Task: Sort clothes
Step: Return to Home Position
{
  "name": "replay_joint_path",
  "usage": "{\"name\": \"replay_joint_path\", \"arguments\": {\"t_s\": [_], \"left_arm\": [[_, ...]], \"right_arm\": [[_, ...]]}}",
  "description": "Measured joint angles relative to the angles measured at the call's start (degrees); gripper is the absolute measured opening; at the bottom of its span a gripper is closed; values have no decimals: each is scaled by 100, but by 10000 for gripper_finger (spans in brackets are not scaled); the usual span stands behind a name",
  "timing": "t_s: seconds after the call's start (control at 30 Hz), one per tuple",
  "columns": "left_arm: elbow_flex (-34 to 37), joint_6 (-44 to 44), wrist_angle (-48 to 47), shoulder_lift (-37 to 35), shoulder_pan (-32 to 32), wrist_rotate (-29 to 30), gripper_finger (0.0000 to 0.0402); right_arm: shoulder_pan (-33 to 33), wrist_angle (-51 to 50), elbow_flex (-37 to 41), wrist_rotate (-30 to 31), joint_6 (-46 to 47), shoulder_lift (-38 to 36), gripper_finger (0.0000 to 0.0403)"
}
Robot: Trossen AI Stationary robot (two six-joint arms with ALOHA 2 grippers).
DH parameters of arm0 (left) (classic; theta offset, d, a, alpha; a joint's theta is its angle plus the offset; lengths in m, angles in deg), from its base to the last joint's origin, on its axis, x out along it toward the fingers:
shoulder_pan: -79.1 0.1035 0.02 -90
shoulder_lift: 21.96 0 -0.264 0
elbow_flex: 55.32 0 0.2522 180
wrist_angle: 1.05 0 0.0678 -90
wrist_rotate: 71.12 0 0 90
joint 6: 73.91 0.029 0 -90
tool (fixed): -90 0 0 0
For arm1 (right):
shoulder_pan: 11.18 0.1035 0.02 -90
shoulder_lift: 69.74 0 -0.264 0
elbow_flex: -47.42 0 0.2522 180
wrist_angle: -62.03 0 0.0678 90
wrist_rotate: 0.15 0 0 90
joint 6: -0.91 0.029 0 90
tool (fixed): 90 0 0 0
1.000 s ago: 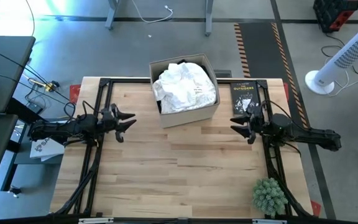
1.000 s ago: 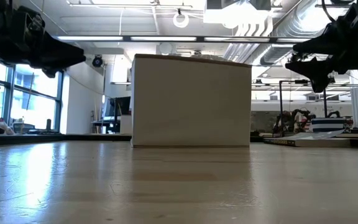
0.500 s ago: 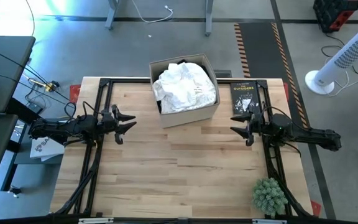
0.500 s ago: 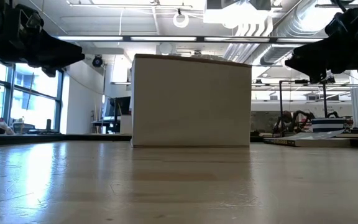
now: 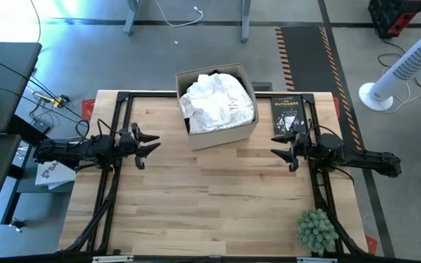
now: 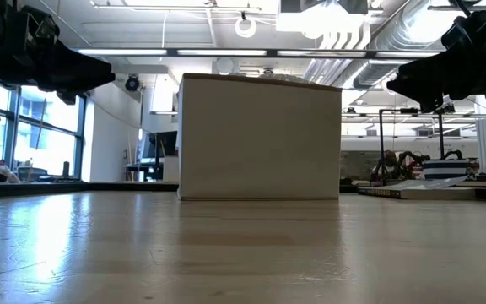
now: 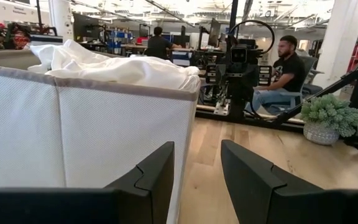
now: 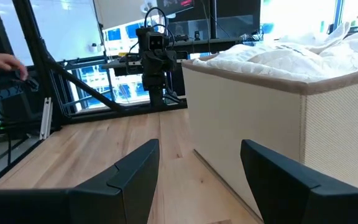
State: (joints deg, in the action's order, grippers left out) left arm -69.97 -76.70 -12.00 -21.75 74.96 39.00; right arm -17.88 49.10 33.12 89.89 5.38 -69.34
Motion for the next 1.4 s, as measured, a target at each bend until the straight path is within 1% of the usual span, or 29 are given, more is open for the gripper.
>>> {"name": "replay_joint_path", "arguments": {"t_s": [0.83,1.2,1.4], "left_arm": [[0,0,0,0,-5,3,131],[0,0,2,0,-676,2,131],[0,0,0,0,-767,0,131]], "right_arm": [[0,-1,0,0,-2,0,224],[-2,-1,0,-2,0,0,224],[-1,1,0,-2,-2,0,224]]}}
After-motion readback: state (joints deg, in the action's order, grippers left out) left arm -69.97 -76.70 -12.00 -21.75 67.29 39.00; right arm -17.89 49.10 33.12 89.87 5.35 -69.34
